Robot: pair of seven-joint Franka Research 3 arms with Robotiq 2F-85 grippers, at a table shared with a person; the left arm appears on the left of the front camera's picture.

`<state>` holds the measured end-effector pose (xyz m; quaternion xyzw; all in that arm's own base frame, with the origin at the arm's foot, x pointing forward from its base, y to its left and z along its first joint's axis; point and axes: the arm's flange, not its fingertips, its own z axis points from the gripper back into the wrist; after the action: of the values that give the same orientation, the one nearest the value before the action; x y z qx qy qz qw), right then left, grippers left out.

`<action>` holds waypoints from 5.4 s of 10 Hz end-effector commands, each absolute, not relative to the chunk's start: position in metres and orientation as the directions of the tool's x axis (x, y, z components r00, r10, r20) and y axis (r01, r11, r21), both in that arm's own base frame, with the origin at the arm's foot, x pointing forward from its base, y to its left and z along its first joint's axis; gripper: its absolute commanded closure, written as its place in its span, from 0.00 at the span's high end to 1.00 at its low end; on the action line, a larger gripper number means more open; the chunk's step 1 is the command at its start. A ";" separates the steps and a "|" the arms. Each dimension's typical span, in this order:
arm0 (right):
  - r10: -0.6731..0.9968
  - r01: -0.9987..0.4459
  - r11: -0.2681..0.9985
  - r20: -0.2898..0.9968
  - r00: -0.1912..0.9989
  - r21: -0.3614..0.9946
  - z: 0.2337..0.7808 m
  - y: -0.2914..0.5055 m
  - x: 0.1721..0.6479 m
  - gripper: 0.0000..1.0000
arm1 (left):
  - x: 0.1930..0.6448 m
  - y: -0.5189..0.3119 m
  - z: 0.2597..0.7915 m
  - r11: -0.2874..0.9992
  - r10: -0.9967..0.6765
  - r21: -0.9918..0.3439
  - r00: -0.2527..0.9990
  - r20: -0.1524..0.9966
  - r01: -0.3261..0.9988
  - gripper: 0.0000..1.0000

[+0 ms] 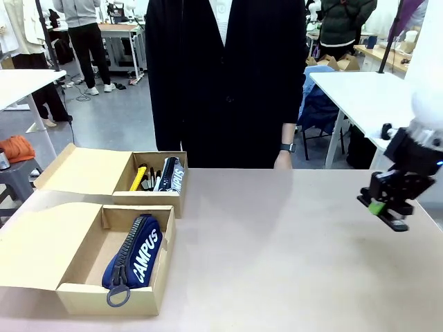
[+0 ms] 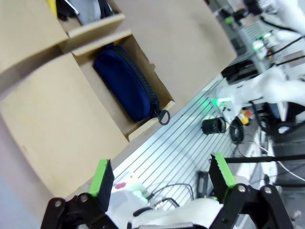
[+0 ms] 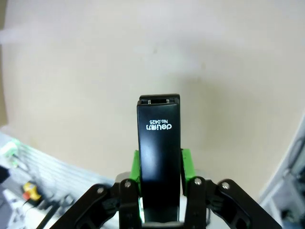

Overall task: Place items inside the box.
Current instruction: Pick up a Pencil pouch or Stapler and place it inside the Mailer Box closest to the robot.

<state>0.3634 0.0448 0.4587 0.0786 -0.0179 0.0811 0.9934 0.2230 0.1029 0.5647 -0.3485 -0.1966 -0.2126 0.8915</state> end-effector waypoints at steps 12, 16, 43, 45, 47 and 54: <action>-0.030 0.050 0.975 -0.095 0.995 0.215 0.505 0.290 0.367 0.37 | 0.223 0.101 0.564 0.662 -0.235 -0.539 0.828 0.510 0.520 1.00; -0.244 0.267 0.878 -0.108 0.964 0.396 0.519 0.125 0.337 0.37 | 0.223 0.101 0.564 0.662 -0.235 -0.539 0.828 0.510 0.520 1.00; -0.138 0.137 0.858 -0.035 0.990 0.494 0.513 0.333 0.380 0.37 | 0.223 0.101 0.564 0.662 -0.235 -0.539 0.828 0.510 0.520 1.00; -0.077 0.091 0.850 -0.049 0.996 0.519 0.495 0.443 0.377 0.37 | 0.223 0.101 0.564 0.662 -0.235 -0.539 0.828 0.510 0.520 1.00; 0.054 -0.012 0.852 -0.065 0.996 0.523 0.468 0.511 0.342 0.37 | 0.223 0.101 0.564 0.662 -0.235 -0.539 0.828 0.510 0.520 1.00; -0.232 0.190 0.886 0.050 0.971 0.424 0.437 0.561 0.315 0.37 | 0.223 0.101 0.564 0.662 -0.235 -0.539 0.828 0.510 0.520 1.00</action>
<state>0.3148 0.5284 0.4387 0.2318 -0.0058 -0.0485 0.9715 0.2231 0.1029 0.5644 -0.3482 -0.1961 -0.2119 0.8919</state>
